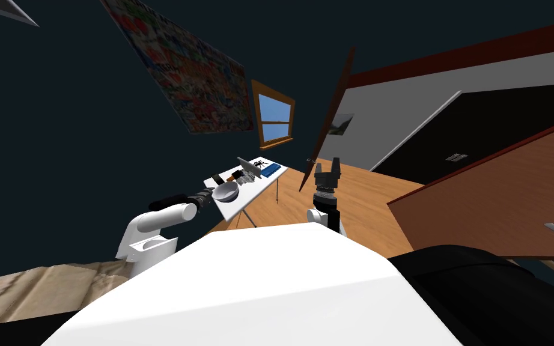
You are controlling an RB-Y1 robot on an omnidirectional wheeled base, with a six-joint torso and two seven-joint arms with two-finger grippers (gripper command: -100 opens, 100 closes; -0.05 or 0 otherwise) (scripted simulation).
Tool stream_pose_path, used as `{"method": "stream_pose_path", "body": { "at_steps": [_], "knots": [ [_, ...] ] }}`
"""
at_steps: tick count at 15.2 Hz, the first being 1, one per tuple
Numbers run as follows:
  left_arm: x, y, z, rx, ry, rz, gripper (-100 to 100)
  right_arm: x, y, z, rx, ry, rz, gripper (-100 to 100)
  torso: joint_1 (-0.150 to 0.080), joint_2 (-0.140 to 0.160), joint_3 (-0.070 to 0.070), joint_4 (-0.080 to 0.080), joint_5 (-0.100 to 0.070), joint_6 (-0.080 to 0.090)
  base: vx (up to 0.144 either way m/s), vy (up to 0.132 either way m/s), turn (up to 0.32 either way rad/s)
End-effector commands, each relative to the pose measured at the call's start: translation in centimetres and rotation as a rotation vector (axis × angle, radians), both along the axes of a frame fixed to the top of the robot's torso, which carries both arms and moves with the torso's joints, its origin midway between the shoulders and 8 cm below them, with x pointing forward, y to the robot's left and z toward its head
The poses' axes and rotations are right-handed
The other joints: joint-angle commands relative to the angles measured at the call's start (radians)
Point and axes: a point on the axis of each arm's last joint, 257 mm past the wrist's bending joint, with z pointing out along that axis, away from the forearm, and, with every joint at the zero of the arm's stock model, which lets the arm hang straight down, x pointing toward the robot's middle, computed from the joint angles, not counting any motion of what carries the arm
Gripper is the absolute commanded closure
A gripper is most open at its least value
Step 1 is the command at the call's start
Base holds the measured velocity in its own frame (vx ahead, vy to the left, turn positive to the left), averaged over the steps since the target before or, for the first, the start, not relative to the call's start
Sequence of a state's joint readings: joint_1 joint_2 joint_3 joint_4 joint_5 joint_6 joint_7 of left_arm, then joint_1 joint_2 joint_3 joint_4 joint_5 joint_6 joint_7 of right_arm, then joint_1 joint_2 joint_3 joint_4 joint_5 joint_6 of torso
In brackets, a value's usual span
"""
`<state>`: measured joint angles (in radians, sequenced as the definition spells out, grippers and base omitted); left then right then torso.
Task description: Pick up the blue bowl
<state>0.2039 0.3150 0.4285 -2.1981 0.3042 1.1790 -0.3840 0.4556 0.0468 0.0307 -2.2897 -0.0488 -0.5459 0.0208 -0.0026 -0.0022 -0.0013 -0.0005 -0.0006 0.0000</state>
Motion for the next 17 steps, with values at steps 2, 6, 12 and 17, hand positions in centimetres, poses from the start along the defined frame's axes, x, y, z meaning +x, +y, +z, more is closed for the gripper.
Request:
{"method": "stream_pose_path", "body": {
  "at_steps": [2,6,12,17],
  "knots": [
    [-0.9,0.5,-0.8,-0.001,0.064,-0.001,-100,0.0,0.0,0.0,0.000,0.000,0.000,0,0.000,0.000,0.000,0.000,0.000,0.000,0.045,-0.037,-0.018],
    [-1.9,0.8,-1.7,-0.006,0.130,-0.001,-100,0.0,0.0,0.0,0.000,0.000,0.000,0,0.000,0.000,0.000,0.000,0.000,0.000,0.033,-0.026,-0.013],
    [-3.5,1.5,-2.6,-0.010,0.234,-0.007,-100,0.0,0.0,0.0,0.000,0.000,0.000,0,0.001,0.000,0.000,0.000,0.000,0.000,0.031,-0.027,-0.009],
    [-4.9,1.7,-3.3,-0.021,0.305,-0.009,-100,0.0,0.0,0.0,0.000,0.000,0.000,0,0.000,-0.001,0.000,0.000,0.000,0.000,0.037,-0.029,-0.013]
  ]
}}
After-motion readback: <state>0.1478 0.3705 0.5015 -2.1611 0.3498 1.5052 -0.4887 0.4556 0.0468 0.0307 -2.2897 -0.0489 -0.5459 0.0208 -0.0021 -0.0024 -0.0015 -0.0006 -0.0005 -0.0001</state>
